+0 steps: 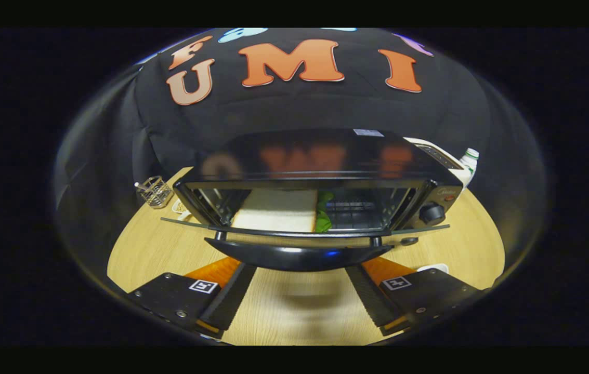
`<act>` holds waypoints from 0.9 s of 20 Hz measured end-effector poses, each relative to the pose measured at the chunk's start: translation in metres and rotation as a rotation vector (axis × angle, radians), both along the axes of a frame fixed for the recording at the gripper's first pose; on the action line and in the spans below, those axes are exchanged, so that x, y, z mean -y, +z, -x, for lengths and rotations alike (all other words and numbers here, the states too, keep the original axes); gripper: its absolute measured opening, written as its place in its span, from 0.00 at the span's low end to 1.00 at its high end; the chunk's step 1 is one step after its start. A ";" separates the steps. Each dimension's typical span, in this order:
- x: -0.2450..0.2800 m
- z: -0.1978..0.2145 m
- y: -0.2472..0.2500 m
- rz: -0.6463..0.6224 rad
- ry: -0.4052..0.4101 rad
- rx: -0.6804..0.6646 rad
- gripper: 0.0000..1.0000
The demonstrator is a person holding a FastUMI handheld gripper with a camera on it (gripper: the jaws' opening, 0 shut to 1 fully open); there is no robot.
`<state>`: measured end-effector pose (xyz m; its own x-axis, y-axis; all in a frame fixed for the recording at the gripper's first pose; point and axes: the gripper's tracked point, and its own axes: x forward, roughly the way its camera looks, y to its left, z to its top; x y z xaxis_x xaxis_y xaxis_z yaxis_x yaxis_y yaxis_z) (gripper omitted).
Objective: Open the toaster oven, put the food inside, and close the toaster oven door.
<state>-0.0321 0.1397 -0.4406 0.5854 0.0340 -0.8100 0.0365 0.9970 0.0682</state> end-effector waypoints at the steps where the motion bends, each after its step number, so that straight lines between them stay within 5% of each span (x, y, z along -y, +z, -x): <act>1: 0.004 -0.008 0.003 0.005 -0.003 0.009 0.99; 10: 0.009 -0.022 0.041 0.009 0.015 0.084 0.99; 18: 0.043 -0.052 0.170 0.030 0.026 0.375 0.99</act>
